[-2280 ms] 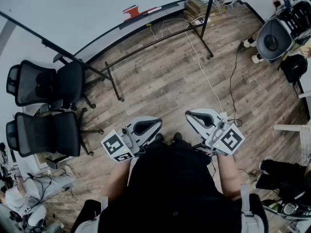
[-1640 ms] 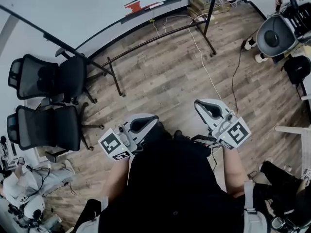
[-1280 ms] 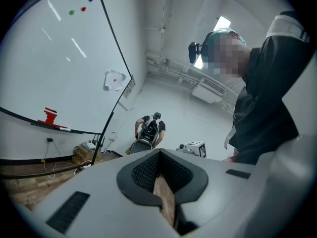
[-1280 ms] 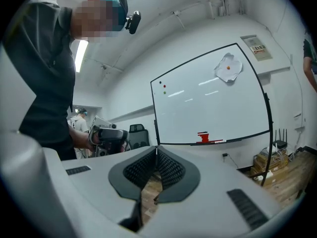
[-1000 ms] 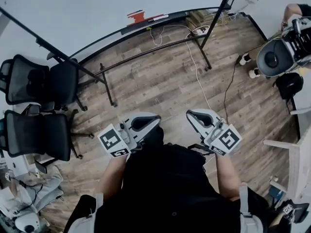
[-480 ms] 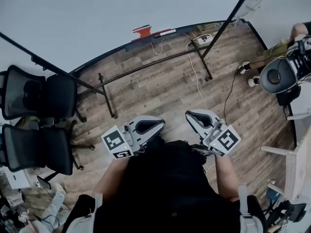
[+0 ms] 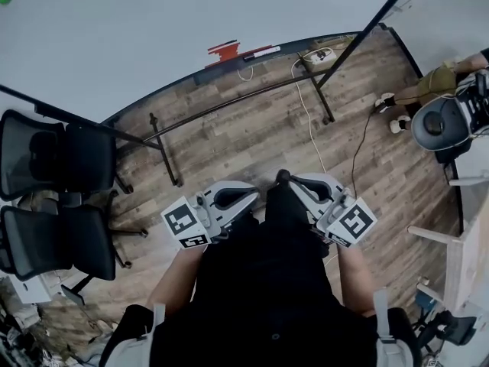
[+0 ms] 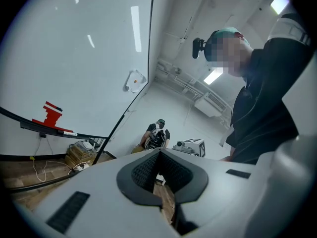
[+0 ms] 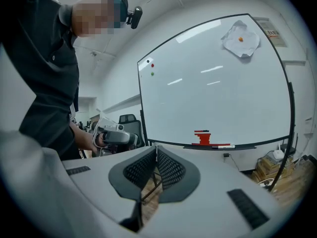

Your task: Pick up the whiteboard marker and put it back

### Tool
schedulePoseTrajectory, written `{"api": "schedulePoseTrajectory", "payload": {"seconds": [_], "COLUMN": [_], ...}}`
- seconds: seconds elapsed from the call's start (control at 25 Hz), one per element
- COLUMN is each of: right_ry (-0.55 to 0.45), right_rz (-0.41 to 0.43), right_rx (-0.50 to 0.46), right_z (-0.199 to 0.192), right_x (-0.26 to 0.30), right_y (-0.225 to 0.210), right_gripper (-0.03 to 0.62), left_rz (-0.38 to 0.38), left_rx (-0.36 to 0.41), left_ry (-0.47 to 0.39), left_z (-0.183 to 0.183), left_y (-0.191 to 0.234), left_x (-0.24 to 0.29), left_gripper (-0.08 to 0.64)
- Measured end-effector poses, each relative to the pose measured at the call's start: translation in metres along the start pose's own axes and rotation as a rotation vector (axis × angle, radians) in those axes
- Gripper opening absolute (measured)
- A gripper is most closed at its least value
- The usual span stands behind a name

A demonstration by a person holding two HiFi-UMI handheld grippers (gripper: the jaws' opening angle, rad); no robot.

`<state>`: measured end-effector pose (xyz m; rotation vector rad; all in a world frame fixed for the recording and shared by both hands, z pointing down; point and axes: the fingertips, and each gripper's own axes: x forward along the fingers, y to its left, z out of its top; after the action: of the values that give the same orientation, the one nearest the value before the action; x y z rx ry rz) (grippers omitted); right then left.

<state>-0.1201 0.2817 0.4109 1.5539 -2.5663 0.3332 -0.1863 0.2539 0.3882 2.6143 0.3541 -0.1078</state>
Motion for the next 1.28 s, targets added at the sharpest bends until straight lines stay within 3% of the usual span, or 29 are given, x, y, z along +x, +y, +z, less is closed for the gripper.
{"api": "schedulePoseTrajectory", "payload": {"seconds": [0.28, 0.48, 0.88, 1.28], "right_ry": [0.004, -0.054, -0.073, 0.001], "right_rz": [0.083, 0.14, 0.261, 0.375], "right_rx": [-0.037, -0.066, -0.13, -0.166], "right_z": [0.005, 0.031, 0.054, 0.042], "right_x": [0.029, 0.049, 0.06, 0.063], "right_y": [-0.044, -0.094, -0.18, -0.236], "right_gripper": [0.02, 0.02, 0.02, 0.02], "left_rz": [0.064, 0.124, 0.233, 0.344], "left_rx": [0.037, 0.086, 0.143, 0.203], "left_ry": [-0.002, 0.007, 0.019, 0.015], "left_z": [0.019, 0.036, 0.063, 0.091], "left_y": [0.042, 0.077, 0.128, 0.18], "left_x": [0.025, 0.055, 0.125, 0.168], "left_gripper": [0.011, 0.011, 0.011, 0.012]}}
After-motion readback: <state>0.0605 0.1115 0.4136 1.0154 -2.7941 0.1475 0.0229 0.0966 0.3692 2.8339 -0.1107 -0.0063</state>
